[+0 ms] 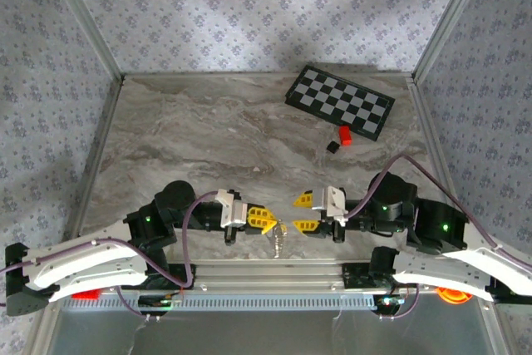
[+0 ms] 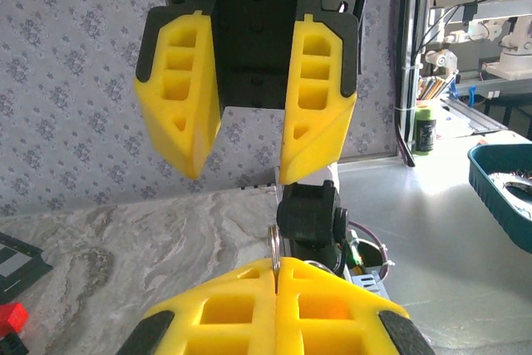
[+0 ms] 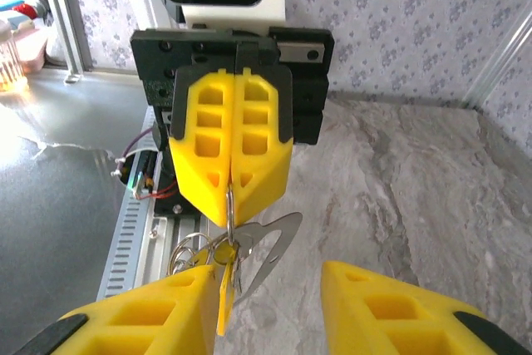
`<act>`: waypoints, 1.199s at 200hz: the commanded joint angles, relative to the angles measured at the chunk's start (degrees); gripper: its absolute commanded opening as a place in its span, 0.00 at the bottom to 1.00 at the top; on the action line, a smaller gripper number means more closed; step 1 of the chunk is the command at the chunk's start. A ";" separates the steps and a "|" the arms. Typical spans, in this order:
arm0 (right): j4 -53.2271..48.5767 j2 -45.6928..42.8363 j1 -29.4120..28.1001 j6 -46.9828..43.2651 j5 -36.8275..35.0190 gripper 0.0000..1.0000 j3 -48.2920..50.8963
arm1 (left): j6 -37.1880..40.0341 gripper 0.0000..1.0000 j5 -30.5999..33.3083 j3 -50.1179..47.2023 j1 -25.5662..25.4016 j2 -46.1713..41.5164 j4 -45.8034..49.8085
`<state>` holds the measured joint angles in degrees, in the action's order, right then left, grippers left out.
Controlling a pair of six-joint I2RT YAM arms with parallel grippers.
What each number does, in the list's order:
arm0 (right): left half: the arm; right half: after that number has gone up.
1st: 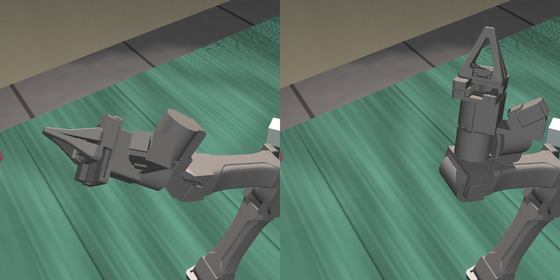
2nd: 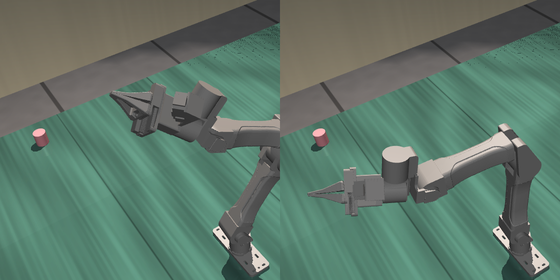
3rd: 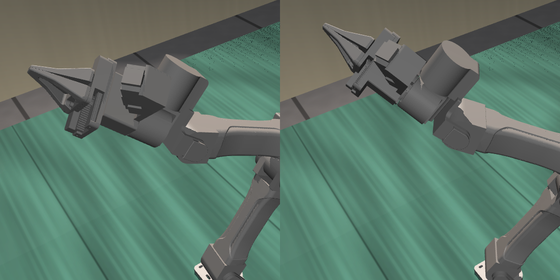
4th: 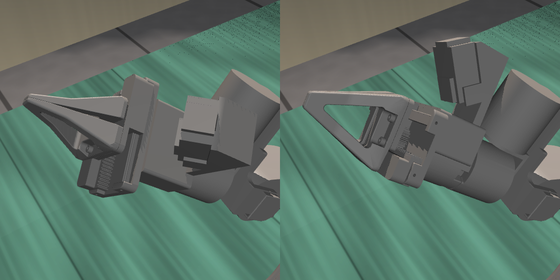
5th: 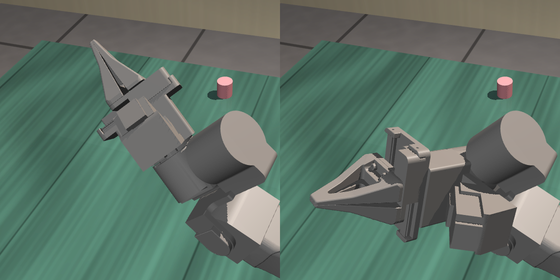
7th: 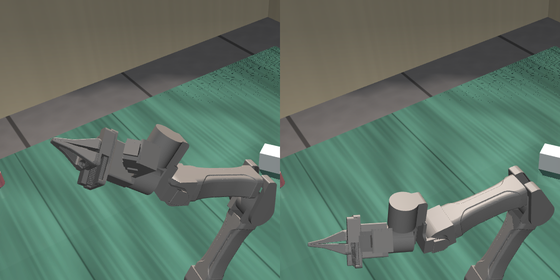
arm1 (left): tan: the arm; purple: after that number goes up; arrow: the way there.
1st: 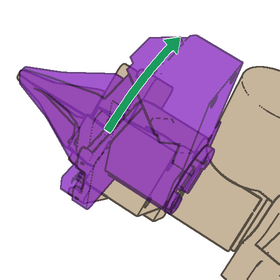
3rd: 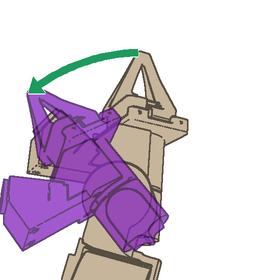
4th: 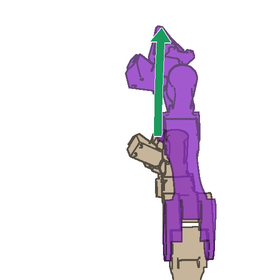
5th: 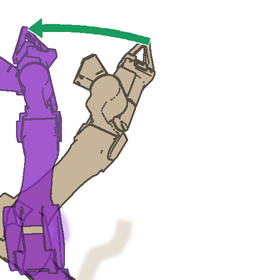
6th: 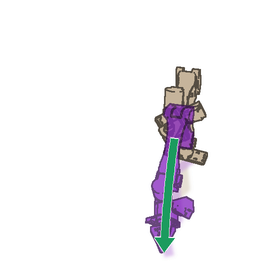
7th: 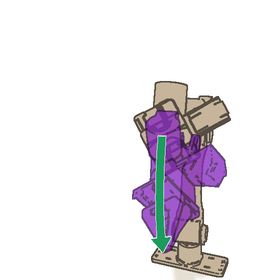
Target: Put the keys on the keyring
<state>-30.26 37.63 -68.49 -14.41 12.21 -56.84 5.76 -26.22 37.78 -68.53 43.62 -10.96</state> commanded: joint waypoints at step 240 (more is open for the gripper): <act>2.05 3.02 2.61 3.30 0.79 0.00 1.33 | 0.48 0.26 11.91 2.35 -0.20 -3.15 5.82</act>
<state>-23.55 40.84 -66.39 -11.35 16.56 -51.92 5.89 -19.64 37.78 -68.64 42.63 -8.73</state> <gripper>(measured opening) 0.051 0.224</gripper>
